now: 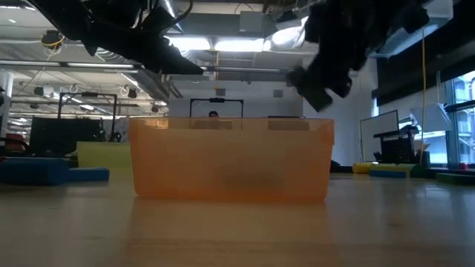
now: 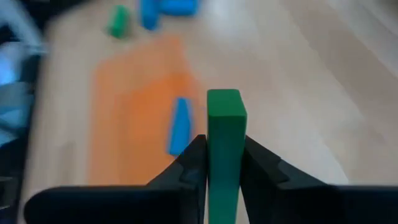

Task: Sort blocks by size
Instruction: Put the green rectangular block into the orange bin

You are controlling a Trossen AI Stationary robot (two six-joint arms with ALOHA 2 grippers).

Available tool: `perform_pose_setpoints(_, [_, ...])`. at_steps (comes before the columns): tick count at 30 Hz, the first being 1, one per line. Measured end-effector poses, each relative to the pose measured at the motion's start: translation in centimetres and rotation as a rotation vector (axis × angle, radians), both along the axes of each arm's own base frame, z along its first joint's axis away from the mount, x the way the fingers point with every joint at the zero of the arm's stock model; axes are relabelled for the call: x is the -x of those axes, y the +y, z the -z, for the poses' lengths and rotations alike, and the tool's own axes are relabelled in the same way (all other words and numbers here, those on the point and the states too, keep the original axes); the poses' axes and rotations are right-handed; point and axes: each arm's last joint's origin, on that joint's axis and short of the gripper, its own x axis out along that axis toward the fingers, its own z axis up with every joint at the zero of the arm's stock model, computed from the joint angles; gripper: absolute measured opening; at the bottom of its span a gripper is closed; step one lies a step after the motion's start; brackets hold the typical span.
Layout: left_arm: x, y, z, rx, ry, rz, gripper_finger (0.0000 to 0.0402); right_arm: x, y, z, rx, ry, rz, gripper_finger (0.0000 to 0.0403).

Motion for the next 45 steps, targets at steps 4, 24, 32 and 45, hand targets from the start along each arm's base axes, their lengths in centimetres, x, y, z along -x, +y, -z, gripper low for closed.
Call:
perform_pose_setpoints(4, [0.0,0.0,0.0,-0.001,-0.002,0.000,0.0127,-0.8,0.6,-0.3,-0.014,-0.083,-0.065,0.0079])
perform_pose_setpoints(24, [0.0,0.0,0.0,0.000,-0.001,0.000,0.0127,-4.2,3.4,4.8,-0.054,-0.055,-0.148,0.0083])
perform_pose_setpoints(32, [0.0,0.0,0.0,0.000,-0.001,0.000,0.0127,-4.3,3.4,5.1,-0.078,-0.041,-0.133,0.0110])
perform_pose_setpoints(45, [0.0,0.0,0.0,0.000,-0.001,0.000,0.0127,-3.5,0.1,1.5,-0.175,0.076,-0.069,0.0201])
